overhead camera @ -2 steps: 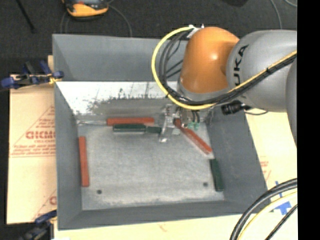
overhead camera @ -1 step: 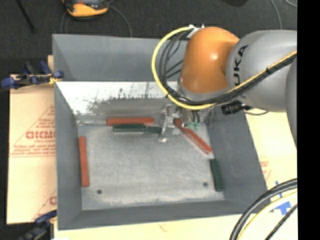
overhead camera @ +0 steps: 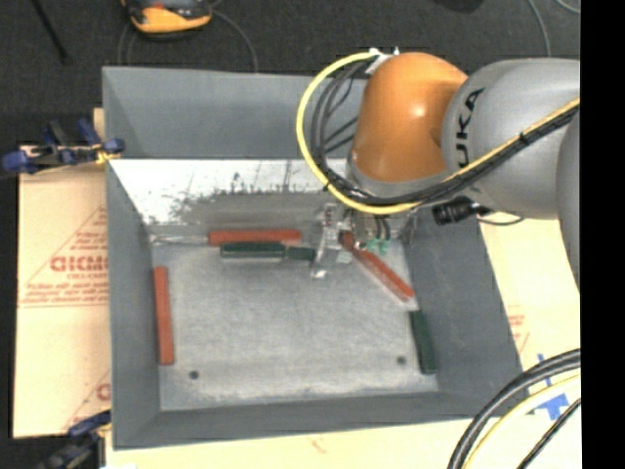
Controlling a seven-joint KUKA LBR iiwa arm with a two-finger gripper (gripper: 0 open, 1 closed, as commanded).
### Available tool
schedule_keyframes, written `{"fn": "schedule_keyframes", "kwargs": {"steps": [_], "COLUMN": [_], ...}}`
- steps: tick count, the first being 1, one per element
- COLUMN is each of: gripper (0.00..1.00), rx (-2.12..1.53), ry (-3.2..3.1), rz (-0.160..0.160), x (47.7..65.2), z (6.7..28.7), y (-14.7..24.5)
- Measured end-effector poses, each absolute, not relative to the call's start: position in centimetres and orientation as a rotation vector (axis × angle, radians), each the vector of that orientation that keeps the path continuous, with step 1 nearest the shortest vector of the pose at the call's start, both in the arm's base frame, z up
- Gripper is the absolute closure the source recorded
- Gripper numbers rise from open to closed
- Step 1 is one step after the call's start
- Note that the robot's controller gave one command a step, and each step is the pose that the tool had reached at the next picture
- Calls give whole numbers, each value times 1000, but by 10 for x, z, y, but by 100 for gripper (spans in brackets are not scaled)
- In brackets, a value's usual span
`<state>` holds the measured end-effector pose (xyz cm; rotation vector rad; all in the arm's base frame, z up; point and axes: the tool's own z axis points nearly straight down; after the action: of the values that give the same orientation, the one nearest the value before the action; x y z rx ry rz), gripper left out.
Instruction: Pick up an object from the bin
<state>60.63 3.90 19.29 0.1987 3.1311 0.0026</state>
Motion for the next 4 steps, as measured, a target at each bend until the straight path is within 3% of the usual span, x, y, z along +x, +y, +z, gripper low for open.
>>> {"fn": "schedule_keyframes", "kwargs": {"steps": [4], "gripper": [100], "rx": [204], "ry": [3131], "rz": [2], "x": [606], "z": [193], "y": [39]}}
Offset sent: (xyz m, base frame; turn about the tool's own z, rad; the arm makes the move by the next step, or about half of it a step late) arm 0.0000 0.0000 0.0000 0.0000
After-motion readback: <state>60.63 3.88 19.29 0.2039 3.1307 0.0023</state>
